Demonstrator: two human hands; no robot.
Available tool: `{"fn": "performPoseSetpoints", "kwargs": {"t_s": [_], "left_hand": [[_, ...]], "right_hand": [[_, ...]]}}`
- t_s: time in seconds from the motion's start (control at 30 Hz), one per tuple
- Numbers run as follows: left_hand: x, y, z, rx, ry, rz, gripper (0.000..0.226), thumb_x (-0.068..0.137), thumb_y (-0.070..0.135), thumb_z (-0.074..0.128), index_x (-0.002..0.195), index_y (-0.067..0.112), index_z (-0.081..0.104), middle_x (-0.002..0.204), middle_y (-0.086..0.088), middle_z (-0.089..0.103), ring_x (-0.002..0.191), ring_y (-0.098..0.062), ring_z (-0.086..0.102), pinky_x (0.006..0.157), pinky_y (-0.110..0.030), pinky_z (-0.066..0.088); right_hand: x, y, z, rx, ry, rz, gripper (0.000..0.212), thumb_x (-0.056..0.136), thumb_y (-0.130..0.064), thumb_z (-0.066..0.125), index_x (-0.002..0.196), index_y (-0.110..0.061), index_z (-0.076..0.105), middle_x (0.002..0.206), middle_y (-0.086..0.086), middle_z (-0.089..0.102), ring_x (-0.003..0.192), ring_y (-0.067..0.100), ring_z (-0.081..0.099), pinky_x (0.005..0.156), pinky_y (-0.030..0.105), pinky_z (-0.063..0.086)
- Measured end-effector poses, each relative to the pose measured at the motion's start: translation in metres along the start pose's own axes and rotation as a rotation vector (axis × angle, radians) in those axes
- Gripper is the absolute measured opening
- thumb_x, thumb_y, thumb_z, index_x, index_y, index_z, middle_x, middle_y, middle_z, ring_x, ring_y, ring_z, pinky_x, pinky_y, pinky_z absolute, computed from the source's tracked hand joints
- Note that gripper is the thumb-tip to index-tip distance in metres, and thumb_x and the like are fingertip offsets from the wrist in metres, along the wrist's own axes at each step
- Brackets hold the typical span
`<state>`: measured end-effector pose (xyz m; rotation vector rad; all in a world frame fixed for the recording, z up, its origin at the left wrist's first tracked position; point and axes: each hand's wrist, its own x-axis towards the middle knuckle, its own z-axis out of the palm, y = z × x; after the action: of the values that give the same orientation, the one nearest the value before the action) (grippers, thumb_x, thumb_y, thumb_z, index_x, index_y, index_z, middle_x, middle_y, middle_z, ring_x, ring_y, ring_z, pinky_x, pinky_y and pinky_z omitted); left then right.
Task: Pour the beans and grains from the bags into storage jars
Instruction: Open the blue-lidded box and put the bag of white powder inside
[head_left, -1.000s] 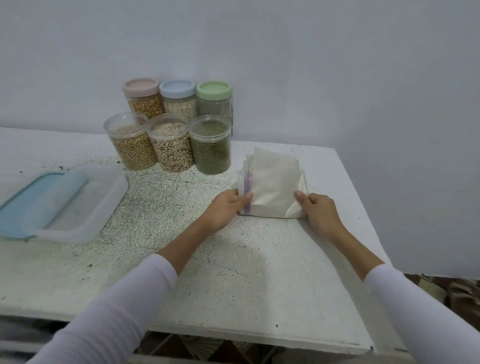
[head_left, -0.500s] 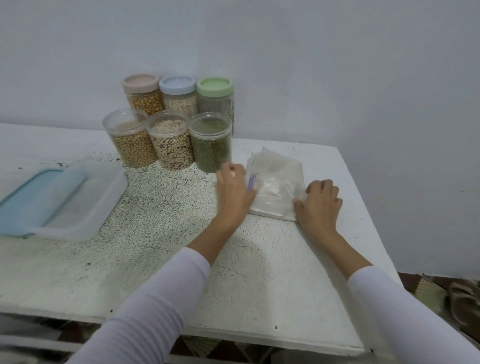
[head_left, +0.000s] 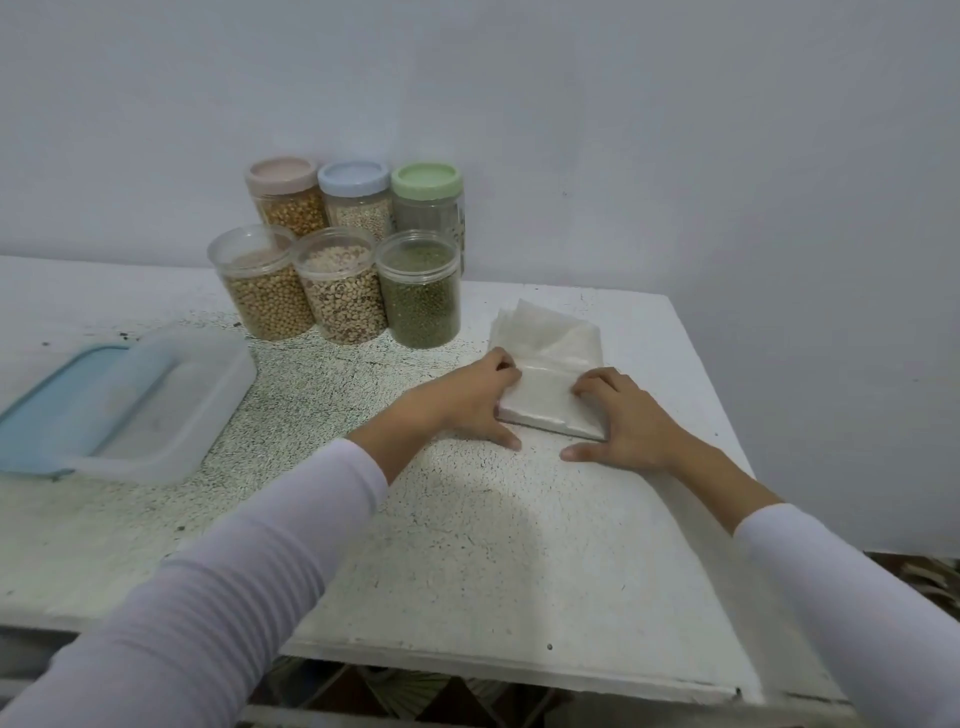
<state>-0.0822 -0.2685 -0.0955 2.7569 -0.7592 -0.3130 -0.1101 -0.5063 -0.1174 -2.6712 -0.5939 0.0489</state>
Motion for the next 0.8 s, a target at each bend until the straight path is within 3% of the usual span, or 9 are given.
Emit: {"fn": "performPoseSetpoints", "kwargs": {"t_s": [0.13, 0.2, 0.27, 0.33, 0.43, 0.53, 0.63, 0.7, 0.8], "left_hand": [[-0.006, 0.001, -0.007, -0.271, 0.173, -0.046, 0.046, 0.078, 0.014, 0.071, 0.121, 0.009, 0.057, 0.118, -0.008, 0.057, 0.092, -0.013, 0.056, 0.075, -0.012, 0.045], [-0.011, -0.004, -0.007, -0.512, 0.261, -0.097, 0.035, 0.082, 0.021, 0.071, 0.111, 0.007, 0.057, 0.108, -0.01, 0.061, 0.082, -0.013, 0.058, 0.068, -0.02, 0.052], [-0.015, -0.008, -0.006, -0.742, 0.351, -0.132, 0.044, 0.083, 0.038, 0.07, 0.104, 0.001, 0.057, 0.101, -0.013, 0.062, 0.084, -0.018, 0.058, 0.074, -0.032, 0.051], [-0.014, -0.005, -0.004, -0.811, 0.399, -0.192, 0.054, 0.086, 0.053, 0.061, 0.094, 0.0, 0.055, 0.091, -0.01, 0.058, 0.08, -0.018, 0.052, 0.069, -0.031, 0.043], [-0.003, 0.009, 0.003, -0.707, 0.462, -0.347, 0.044, 0.096, 0.051, 0.043, 0.085, 0.01, 0.049, 0.082, -0.001, 0.05, 0.076, -0.016, 0.046, 0.062, -0.028, 0.034], [0.008, 0.019, 0.009, -0.514, 0.46, -0.5, 0.057, 0.099, 0.053, 0.031, 0.107, 0.001, 0.053, 0.095, -0.008, 0.056, 0.084, -0.022, 0.05, 0.071, -0.03, 0.036], [0.013, 0.019, 0.016, -0.332, 0.409, -0.606, 0.062, 0.099, 0.056, 0.026, 0.12, 0.002, 0.048, 0.111, -0.013, 0.06, 0.096, -0.027, 0.056, 0.072, -0.032, 0.038], [0.016, 0.02, 0.021, -0.286, 0.418, -0.643, 0.061, 0.098, 0.055, 0.028, 0.127, 0.003, 0.043, 0.122, -0.015, 0.055, 0.111, -0.03, 0.053, 0.078, -0.038, 0.04], [0.019, 0.026, 0.029, -0.204, 0.453, -0.706, 0.059, 0.1, 0.052, 0.026, 0.132, 0.004, 0.04, 0.131, -0.016, 0.047, 0.121, -0.029, 0.043, 0.088, -0.042, 0.043]], "right_hand": [[0.0, -0.008, -0.007, 0.002, 0.066, 0.047, 0.049, 0.076, -0.048, 0.072, 0.111, -0.017, 0.056, 0.114, -0.004, 0.052, 0.099, 0.018, 0.053, 0.085, 0.033, 0.044], [-0.004, -0.017, -0.016, 0.187, 0.125, 0.09, 0.033, 0.082, -0.041, 0.068, 0.094, -0.012, 0.059, 0.096, -0.003, 0.058, 0.085, 0.02, 0.056, 0.076, 0.033, 0.045], [-0.006, -0.025, -0.027, 0.459, 0.224, 0.167, 0.038, 0.085, -0.04, 0.066, 0.085, -0.003, 0.055, 0.081, 0.001, 0.057, 0.07, 0.02, 0.052, 0.064, 0.032, 0.043], [-0.005, -0.031, -0.029, 0.591, 0.309, 0.244, 0.045, 0.086, -0.043, 0.064, 0.087, 0.0, 0.051, 0.082, 0.009, 0.06, 0.071, 0.024, 0.059, 0.064, 0.041, 0.051], [0.005, -0.04, -0.017, 0.54, 0.354, 0.395, 0.039, 0.093, -0.045, 0.053, 0.105, -0.007, 0.048, 0.092, 0.014, 0.064, 0.079, 0.032, 0.064, 0.072, 0.048, 0.054], [0.016, -0.045, -0.001, 0.307, 0.359, 0.554, 0.035, 0.102, -0.037, 0.035, 0.12, -0.008, 0.043, 0.091, 0.006, 0.056, 0.08, 0.025, 0.051, 0.07, 0.034, 0.041], [0.021, -0.048, 0.015, 0.032, 0.42, 0.607, 0.03, 0.102, -0.027, 0.029, 0.118, -0.008, 0.046, 0.1, 0.013, 0.06, 0.084, 0.029, 0.051, 0.07, 0.034, 0.035], [0.021, -0.046, 0.026, -0.13, 0.423, 0.59, 0.033, 0.101, -0.025, 0.03, 0.125, -0.014, 0.05, 0.118, 0.014, 0.051, 0.105, 0.031, 0.047, 0.086, 0.041, 0.034], [0.023, -0.039, 0.037, -0.134, 0.339, 0.588, 0.037, 0.102, -0.026, 0.029, 0.134, -0.025, 0.048, 0.142, 0.011, 0.035, 0.129, 0.029, 0.03, 0.111, 0.053, 0.015]]}}
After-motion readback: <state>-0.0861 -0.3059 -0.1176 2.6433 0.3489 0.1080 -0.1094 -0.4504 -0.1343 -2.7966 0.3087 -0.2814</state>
